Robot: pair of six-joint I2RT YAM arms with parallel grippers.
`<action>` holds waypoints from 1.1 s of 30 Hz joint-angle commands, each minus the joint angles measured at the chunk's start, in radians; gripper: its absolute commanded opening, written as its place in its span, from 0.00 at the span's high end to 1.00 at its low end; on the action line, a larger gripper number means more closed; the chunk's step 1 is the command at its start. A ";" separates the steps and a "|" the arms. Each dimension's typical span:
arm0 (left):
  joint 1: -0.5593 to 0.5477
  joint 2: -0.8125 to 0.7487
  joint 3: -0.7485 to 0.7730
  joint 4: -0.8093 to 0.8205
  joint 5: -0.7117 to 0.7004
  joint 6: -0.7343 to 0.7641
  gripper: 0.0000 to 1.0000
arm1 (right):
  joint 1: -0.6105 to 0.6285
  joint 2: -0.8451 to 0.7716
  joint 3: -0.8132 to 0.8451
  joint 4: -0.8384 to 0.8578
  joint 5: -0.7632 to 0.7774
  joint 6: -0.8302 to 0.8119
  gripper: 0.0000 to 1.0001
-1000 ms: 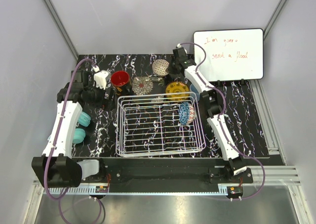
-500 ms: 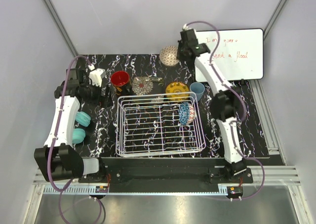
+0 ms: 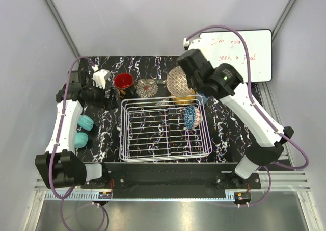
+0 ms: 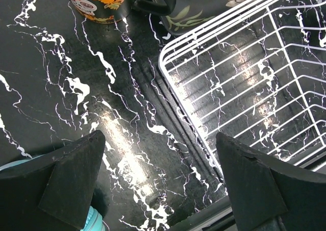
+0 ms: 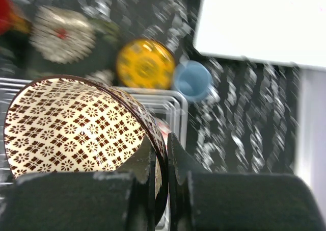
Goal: Load the mixed dishes into the dish rack
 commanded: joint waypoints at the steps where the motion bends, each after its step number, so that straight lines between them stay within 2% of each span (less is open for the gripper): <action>1: 0.004 -0.031 -0.003 0.051 0.055 0.002 0.07 | 0.075 0.017 -0.059 -0.393 0.310 0.236 1.00; 5: 0.004 -0.039 -0.019 0.063 0.070 -0.012 0.07 | 0.169 0.001 -0.158 -0.416 0.315 0.307 1.00; 10: 0.004 -0.053 -0.046 0.073 0.063 -0.004 0.08 | 0.195 -0.009 -0.264 -0.416 0.261 0.338 1.00; 20: 0.004 -0.039 -0.063 0.097 0.060 -0.021 0.08 | 0.224 -0.114 -0.430 -0.413 0.347 0.321 1.00; 24: 0.004 -0.039 -0.049 0.097 0.060 -0.035 0.09 | 0.201 -0.089 -0.380 -0.412 0.411 0.274 1.00; 27: 0.004 -0.041 -0.039 0.097 0.050 -0.035 0.09 | 0.197 -0.098 -0.389 -0.410 0.369 0.248 1.00; 30: 0.004 -0.039 -0.033 0.097 0.043 -0.036 0.09 | 0.201 -0.122 -0.458 -0.412 0.237 0.284 1.00; 33: 0.004 -0.039 -0.040 0.097 0.050 -0.052 0.09 | 0.209 -0.127 -0.470 -0.412 0.212 0.294 1.00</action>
